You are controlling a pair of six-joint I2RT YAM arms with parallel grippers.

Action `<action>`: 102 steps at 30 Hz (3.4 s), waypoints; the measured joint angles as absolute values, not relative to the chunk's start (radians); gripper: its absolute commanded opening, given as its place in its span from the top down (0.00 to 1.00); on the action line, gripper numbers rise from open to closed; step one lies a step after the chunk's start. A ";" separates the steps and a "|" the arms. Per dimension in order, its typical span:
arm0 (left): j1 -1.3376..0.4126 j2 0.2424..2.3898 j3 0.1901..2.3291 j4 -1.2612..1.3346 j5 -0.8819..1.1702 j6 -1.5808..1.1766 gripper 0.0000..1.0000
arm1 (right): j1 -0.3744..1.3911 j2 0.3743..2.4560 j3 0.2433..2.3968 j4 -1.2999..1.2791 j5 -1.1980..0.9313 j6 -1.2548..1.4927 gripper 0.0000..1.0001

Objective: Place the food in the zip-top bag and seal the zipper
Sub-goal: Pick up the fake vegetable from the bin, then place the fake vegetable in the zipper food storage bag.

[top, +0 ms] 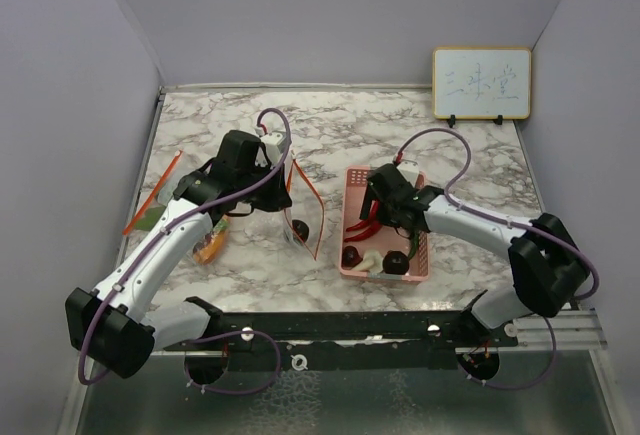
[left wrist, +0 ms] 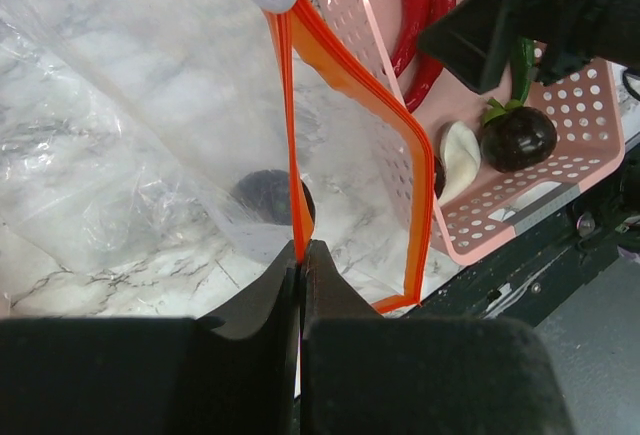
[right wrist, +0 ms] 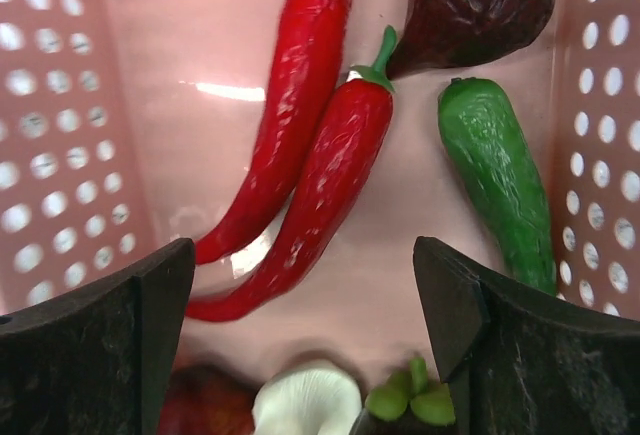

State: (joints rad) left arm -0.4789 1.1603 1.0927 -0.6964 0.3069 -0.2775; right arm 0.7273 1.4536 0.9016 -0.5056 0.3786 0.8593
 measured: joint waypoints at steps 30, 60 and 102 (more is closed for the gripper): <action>-0.479 1.161 1.065 -0.677 0.334 -0.274 1.00 | 0.689 1.280 0.856 -0.302 0.263 0.645 0.92; -0.466 1.114 1.156 -0.683 0.528 -0.323 1.00 | 0.941 1.288 0.767 0.451 -0.006 0.451 0.92; -0.472 1.159 0.987 -0.481 0.619 -0.399 1.00 | 1.036 1.125 0.730 0.162 0.371 0.345 0.93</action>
State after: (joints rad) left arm -0.4717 1.1595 0.9874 -0.4812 0.6186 -0.3988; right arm 1.0359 1.1252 0.7303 0.1623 0.3706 0.3447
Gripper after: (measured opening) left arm 0.017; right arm 0.355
